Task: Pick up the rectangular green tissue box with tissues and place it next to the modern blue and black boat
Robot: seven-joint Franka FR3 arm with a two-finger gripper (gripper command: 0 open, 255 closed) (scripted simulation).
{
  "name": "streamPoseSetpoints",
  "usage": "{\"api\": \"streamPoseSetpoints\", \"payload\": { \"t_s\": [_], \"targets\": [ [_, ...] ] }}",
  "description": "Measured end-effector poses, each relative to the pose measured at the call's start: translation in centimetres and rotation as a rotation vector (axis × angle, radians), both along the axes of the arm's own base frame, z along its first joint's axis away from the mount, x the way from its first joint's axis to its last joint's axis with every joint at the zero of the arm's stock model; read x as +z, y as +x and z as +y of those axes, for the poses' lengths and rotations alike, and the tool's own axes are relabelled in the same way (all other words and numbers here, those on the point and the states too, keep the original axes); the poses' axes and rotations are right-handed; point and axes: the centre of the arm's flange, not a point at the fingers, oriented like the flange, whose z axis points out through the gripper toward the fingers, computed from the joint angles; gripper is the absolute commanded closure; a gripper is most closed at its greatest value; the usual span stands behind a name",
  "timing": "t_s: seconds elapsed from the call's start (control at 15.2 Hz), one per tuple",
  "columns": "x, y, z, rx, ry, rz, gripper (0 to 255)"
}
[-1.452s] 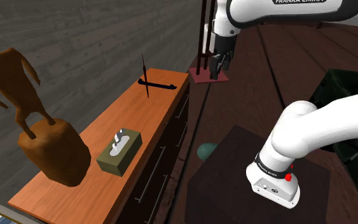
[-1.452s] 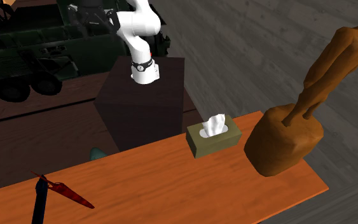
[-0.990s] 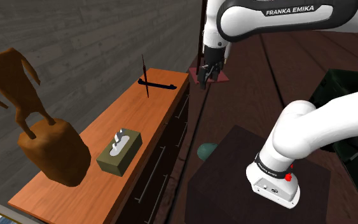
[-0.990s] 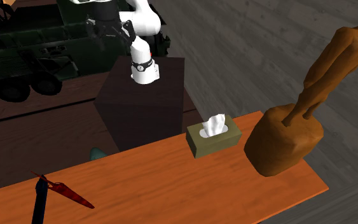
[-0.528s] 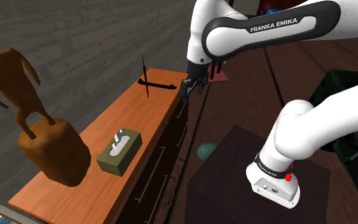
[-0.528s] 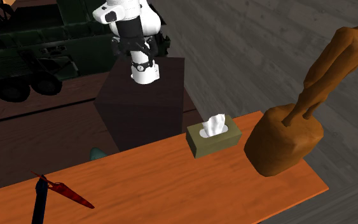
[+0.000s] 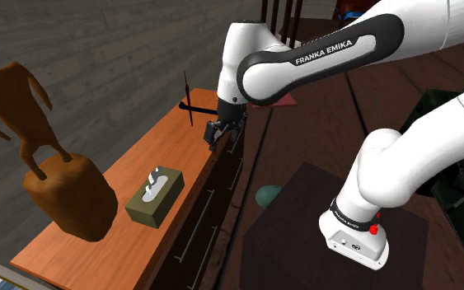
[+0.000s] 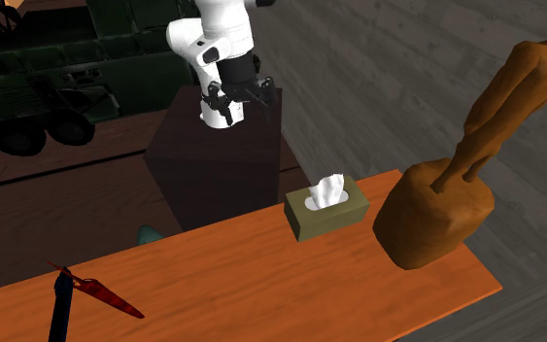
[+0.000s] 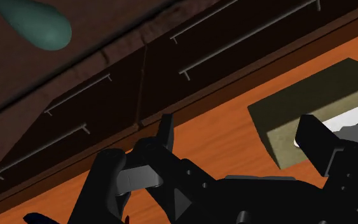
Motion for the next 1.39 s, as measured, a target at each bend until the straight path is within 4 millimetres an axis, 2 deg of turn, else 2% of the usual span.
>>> {"api": "streamPoseSetpoints", "payload": {
  "t_s": [0.73,1.06,1.39],
  "targets": [
    [-4.7,4.2,11.4,-0.045,0.13,-0.059,0],
    [-5.3,6.4,17.0,-0.066,0.19,-0.085,0],
    [-7.3,7.3,18.4,-0.073,0.205,-0.092,0]
  ]
}}
